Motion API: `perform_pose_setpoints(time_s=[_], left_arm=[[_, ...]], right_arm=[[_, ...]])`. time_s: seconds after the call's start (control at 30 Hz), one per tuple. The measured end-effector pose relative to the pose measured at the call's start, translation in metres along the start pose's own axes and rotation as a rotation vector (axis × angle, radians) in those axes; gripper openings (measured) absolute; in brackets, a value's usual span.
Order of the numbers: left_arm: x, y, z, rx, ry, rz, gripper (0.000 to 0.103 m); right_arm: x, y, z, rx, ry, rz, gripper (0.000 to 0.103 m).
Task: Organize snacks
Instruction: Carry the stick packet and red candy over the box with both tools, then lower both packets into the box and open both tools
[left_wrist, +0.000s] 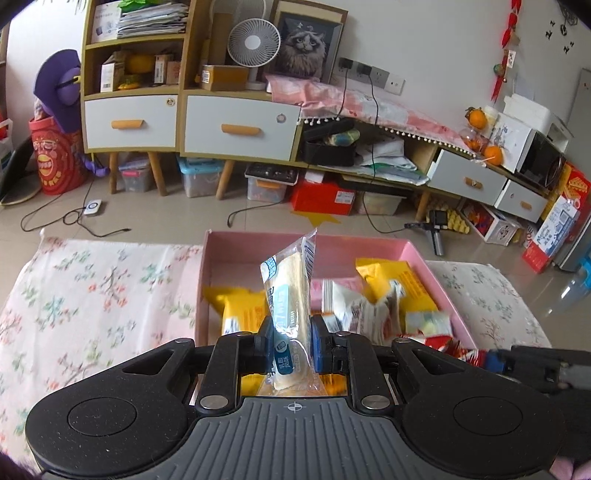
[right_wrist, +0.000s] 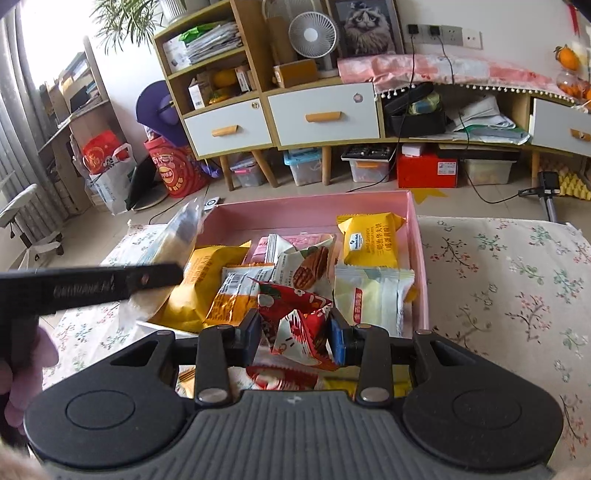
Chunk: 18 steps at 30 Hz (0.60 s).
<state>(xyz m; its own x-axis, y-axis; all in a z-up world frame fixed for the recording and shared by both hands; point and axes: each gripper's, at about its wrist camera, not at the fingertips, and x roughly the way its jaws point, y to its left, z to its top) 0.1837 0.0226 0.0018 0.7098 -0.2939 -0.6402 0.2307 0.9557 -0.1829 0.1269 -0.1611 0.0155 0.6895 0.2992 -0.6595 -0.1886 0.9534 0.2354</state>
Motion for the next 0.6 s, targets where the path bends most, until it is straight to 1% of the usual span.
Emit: perform_pose_setpoints(time_s=[0.23,0.4,0.47,0.5,0.53,0.57,0.6], left_arm=[[0.028,-0.004,0.007,0.011,0.004,0.03,0.017],[0.037,-0.009,0.007,0.027,0.0,0.032,0.018],[0.037,-0.011,0.006,0.041,-0.011,0.032,0.021],[0.035,-0.012,0.006,0.044,-0.02,0.031,0.021],[0.033,-0.013,0.007,0.043,-0.025,0.028,0.025],[0.031,-0.012,0.006,0.04,-0.031,0.024,0.027],[0.029,-0.012,0.006,0.038,-0.035,0.019,0.033]], right_arm=[[0.01,0.002,-0.001,-0.026,0.01,0.006,0.035],[0.013,0.003,-0.003,-0.032,0.017,-0.001,0.035],[0.013,0.004,-0.002,-0.036,0.018,-0.007,0.036],[0.013,0.004,-0.002,-0.039,0.018,-0.012,0.038],[0.011,0.005,-0.002,-0.04,0.011,-0.023,0.038],[0.01,0.005,-0.002,-0.042,0.007,-0.027,0.043],[0.008,0.005,-0.002,-0.041,0.003,-0.026,0.047]])
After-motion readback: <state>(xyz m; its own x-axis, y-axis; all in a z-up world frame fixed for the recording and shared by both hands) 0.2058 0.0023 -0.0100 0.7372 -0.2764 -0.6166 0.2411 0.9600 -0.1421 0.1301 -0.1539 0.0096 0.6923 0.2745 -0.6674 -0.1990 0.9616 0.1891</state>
